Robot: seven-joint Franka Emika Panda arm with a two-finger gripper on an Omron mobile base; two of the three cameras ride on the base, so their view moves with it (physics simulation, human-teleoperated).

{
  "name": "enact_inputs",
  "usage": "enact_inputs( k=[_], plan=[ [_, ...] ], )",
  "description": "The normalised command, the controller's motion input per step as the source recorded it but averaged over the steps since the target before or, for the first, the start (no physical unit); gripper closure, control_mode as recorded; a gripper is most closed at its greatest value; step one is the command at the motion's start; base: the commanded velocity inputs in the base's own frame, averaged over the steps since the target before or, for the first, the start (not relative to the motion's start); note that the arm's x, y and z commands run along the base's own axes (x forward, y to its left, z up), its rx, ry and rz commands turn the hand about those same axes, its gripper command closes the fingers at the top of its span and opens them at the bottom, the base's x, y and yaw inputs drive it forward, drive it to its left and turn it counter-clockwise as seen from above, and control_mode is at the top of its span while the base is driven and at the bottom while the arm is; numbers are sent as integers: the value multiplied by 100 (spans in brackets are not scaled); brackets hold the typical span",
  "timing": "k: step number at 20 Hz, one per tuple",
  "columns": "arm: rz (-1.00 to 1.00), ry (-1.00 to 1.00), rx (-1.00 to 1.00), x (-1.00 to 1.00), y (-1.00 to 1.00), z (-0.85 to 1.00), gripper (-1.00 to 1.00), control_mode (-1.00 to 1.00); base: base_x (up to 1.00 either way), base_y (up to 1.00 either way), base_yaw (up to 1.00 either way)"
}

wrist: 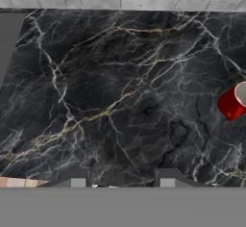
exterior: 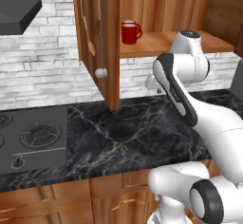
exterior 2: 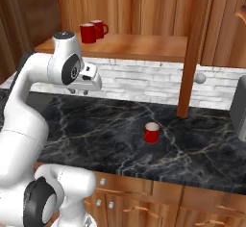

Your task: Pick the mug on the counter and place it in the cabinet with the handle facing the right, like the mugs already inside.

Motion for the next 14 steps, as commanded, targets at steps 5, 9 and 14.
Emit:
enact_inputs(
  k=[5,9,14],
  plan=[
    [-13,-9,2,-37,-18,-16,-100,-100,0,0,0],
    [-27,-12,0,-15,-35,-50,-100,-100,0,0,0],
    [-27,-14,5,10,-58,-66,-100,-100,0,0,0]
  ],
)
